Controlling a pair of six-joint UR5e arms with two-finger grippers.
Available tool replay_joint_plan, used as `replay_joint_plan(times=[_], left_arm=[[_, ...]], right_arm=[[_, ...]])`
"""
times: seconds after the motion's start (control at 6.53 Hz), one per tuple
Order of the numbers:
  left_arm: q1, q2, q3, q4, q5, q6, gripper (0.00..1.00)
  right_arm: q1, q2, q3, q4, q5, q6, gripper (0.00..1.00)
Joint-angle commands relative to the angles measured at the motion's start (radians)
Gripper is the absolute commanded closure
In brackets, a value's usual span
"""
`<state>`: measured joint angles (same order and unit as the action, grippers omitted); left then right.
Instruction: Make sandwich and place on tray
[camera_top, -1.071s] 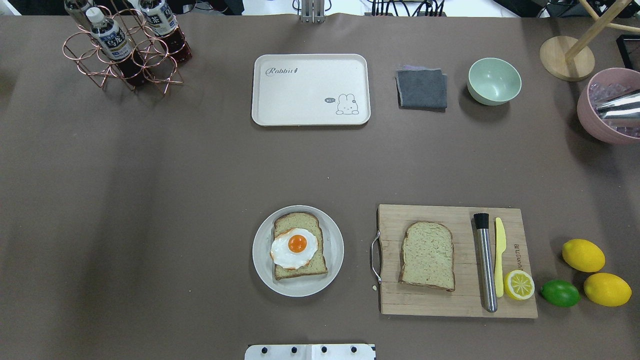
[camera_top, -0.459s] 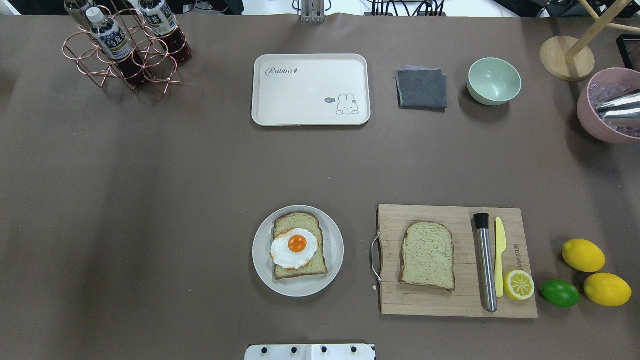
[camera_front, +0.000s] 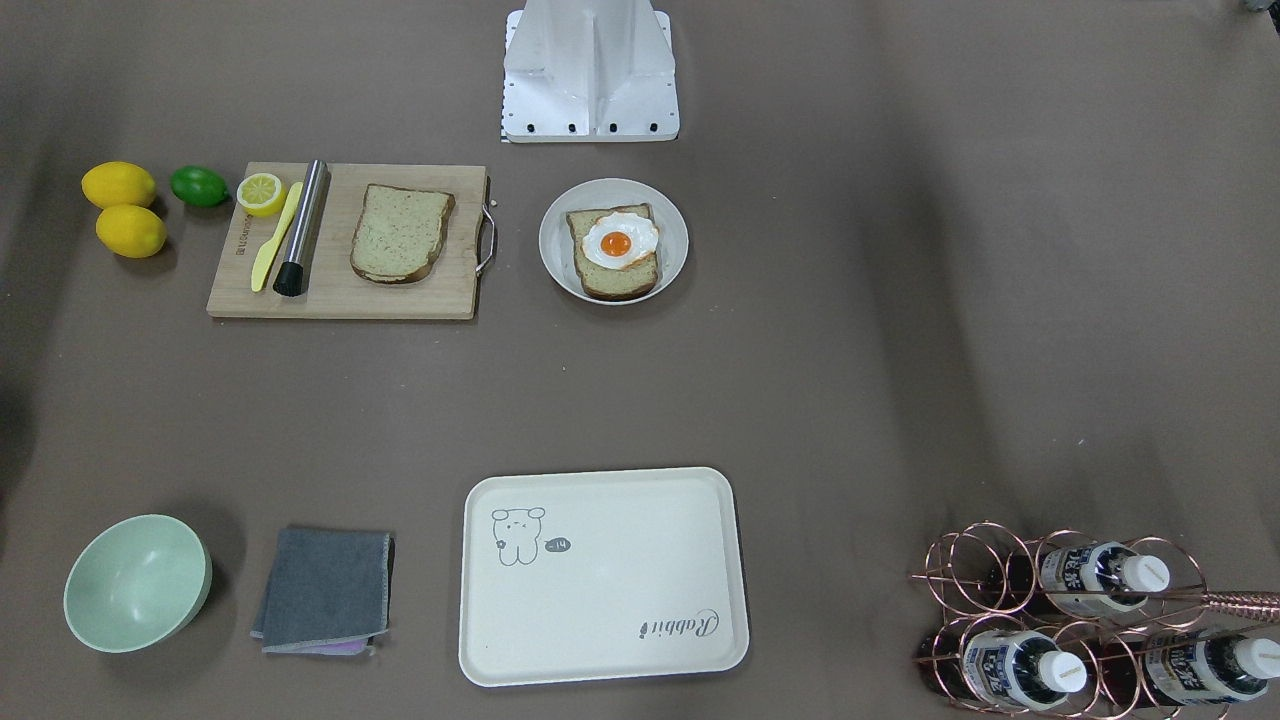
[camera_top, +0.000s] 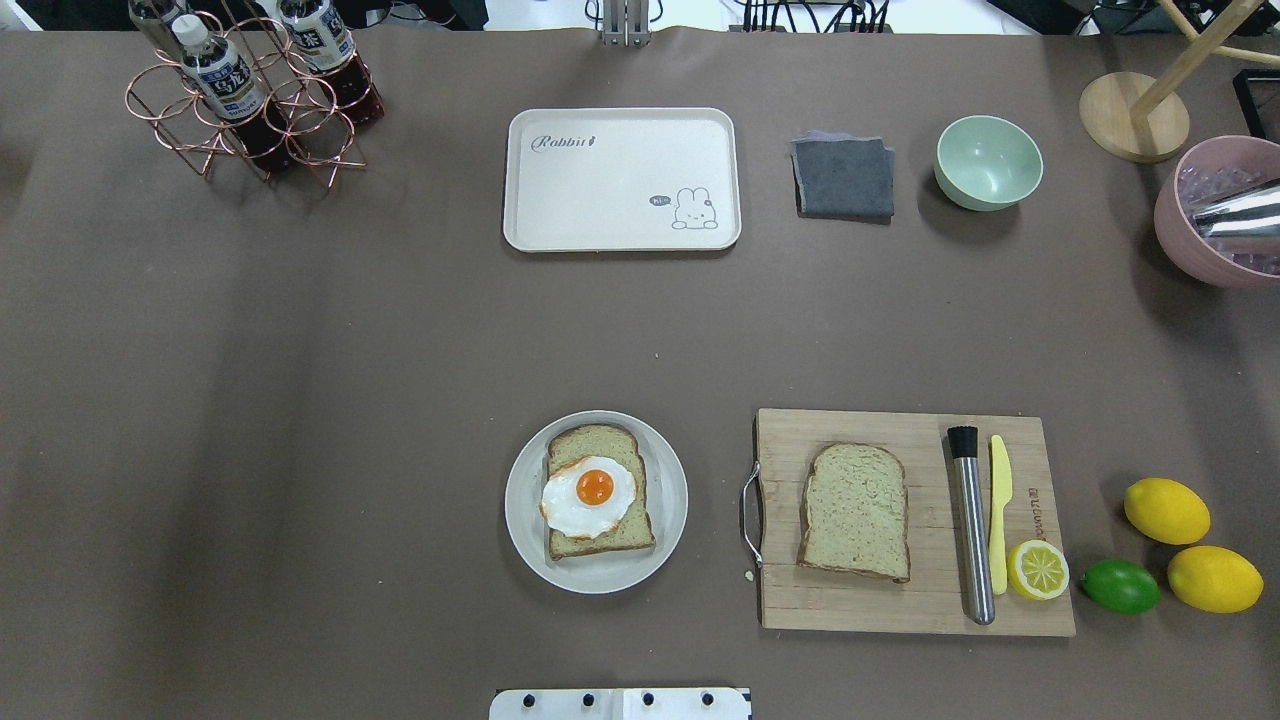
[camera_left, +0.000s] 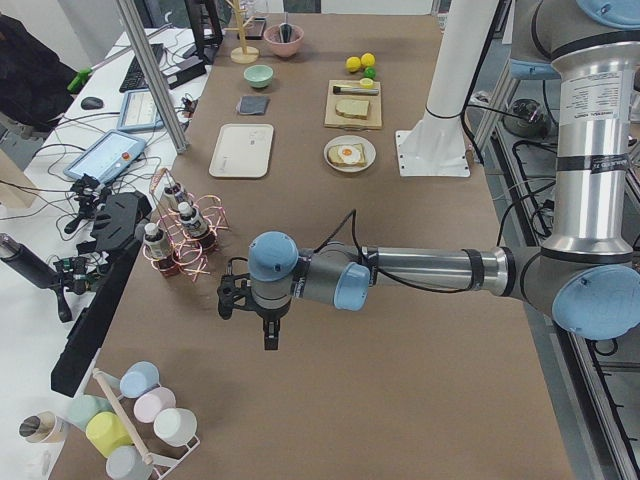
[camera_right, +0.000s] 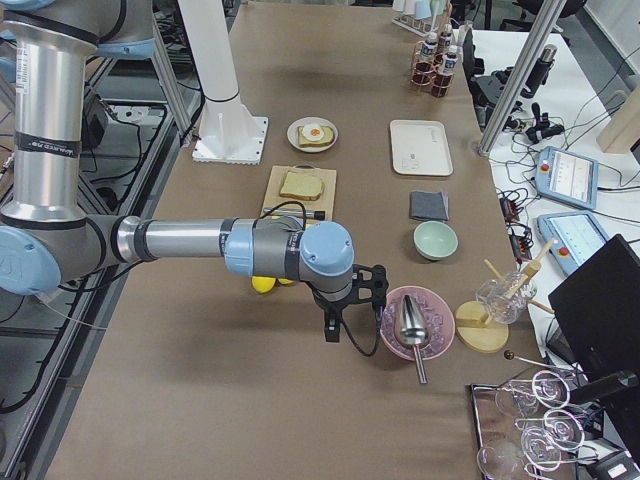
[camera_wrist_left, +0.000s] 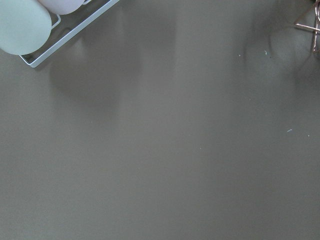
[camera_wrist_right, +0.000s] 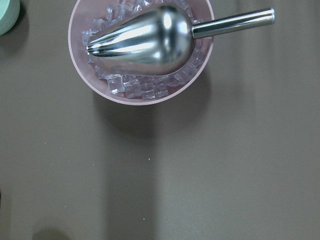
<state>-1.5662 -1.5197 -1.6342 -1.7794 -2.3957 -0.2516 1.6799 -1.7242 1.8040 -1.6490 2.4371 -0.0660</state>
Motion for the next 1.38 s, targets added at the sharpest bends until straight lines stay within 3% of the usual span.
replay_joint_plan(times=[0.0,0.92,1.22], left_arm=[[0.000,0.000,0.000,0.000,0.001,0.000,0.02],[0.002,-0.001,0.017,0.005,-0.013,0.002,0.02],[0.002,0.000,0.011,-0.001,-0.106,0.000,0.02]], right_arm=[[0.000,0.000,0.000,0.000,-0.001,-0.001,0.00],[-0.003,0.002,0.003,0.002,-0.003,-0.003,0.00],[-0.003,0.003,0.008,0.002,-0.001,-0.002,0.00]])
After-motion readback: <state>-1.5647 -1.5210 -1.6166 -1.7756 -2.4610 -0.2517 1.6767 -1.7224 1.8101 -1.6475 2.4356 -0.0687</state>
